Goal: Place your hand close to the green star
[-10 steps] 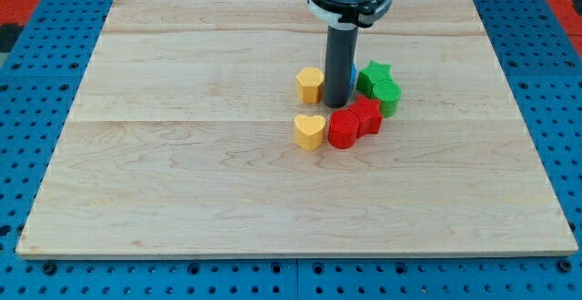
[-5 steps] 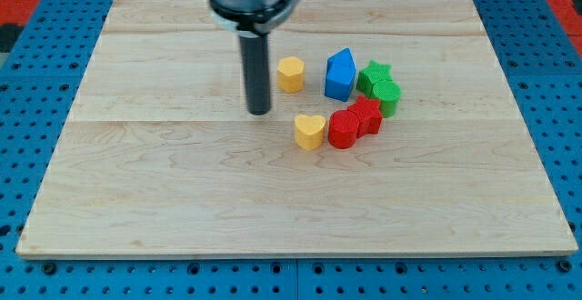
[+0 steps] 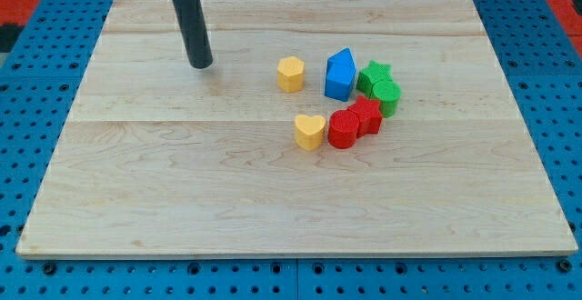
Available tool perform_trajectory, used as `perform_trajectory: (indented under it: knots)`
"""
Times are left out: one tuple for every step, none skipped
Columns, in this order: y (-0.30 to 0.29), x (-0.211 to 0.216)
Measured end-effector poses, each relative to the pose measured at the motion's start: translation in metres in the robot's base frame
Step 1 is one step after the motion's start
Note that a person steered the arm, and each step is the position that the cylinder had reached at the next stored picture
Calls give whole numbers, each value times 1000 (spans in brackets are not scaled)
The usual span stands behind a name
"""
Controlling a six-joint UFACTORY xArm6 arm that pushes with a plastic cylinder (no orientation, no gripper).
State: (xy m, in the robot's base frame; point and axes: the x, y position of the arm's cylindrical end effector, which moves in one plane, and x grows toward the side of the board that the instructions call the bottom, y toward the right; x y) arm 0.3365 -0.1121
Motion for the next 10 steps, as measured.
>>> perform_trajectory:
  knots:
    - [47, 0]
    - [51, 1]
    - [52, 14]
    - [51, 20]
    - [39, -16]
    - [45, -58]
    - [106, -92]
    - [165, -97]
    - [240, -96]
    - [251, -66]
